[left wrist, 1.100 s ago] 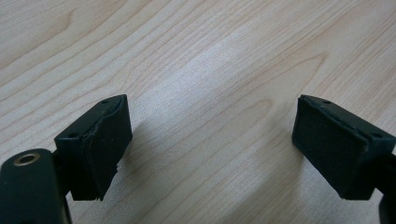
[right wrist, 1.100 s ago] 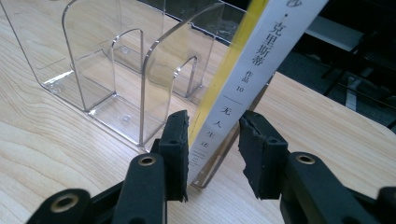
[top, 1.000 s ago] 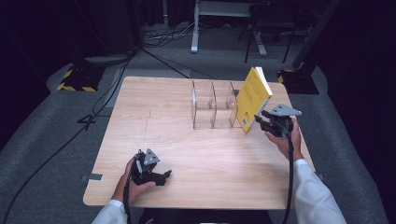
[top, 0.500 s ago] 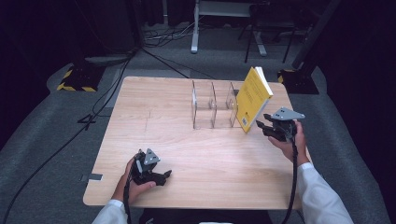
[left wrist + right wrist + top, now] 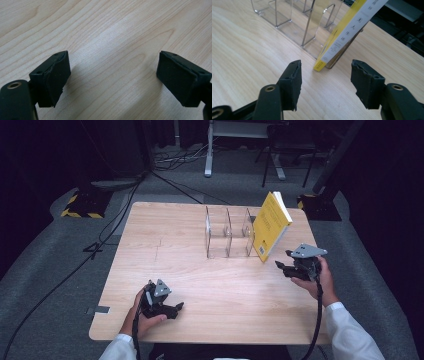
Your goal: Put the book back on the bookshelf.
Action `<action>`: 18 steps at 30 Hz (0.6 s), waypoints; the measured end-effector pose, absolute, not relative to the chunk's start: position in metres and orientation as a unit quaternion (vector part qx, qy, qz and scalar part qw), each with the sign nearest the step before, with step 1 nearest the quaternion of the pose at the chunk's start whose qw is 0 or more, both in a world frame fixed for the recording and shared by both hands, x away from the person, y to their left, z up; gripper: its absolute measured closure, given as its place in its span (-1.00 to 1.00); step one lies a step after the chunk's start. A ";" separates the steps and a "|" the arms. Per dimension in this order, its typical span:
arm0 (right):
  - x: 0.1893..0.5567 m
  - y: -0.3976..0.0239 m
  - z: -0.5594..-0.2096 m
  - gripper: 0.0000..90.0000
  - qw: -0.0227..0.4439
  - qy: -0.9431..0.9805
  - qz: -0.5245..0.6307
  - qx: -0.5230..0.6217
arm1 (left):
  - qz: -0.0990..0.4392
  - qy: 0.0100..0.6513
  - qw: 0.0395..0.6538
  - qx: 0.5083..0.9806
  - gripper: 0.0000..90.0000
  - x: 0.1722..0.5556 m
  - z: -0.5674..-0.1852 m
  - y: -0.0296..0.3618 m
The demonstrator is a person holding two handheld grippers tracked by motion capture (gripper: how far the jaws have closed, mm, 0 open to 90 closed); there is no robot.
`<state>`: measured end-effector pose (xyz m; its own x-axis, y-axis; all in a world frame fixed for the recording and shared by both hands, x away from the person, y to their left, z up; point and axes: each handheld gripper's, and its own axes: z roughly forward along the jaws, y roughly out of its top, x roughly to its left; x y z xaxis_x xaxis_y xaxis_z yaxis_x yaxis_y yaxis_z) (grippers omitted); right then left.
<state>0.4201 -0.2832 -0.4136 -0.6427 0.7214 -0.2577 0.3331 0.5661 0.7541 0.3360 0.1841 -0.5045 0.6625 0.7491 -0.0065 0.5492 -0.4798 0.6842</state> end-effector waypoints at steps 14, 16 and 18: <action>0.401 -0.296 -0.427 -0.33 0.257 0.848 0.339 0.316 | 0.148 0.383 0.337 0.847 -0.72 0.336 -0.505 0.184; 0.396 -0.297 -0.429 -0.35 0.267 0.850 0.330 0.312 | 0.147 0.383 0.337 0.847 -0.72 0.336 -0.505 0.184; 0.392 -0.298 -0.432 -0.38 0.263 0.856 0.324 0.305 | 0.149 0.383 0.337 0.847 -0.72 0.336 -0.504 0.184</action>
<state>0.3924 -0.2978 -0.4321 -0.6750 0.6934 -0.2520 0.3521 0.6029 0.7159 0.3360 0.1841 -0.5045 0.6628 0.7488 -0.0059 0.5488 -0.4804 0.6841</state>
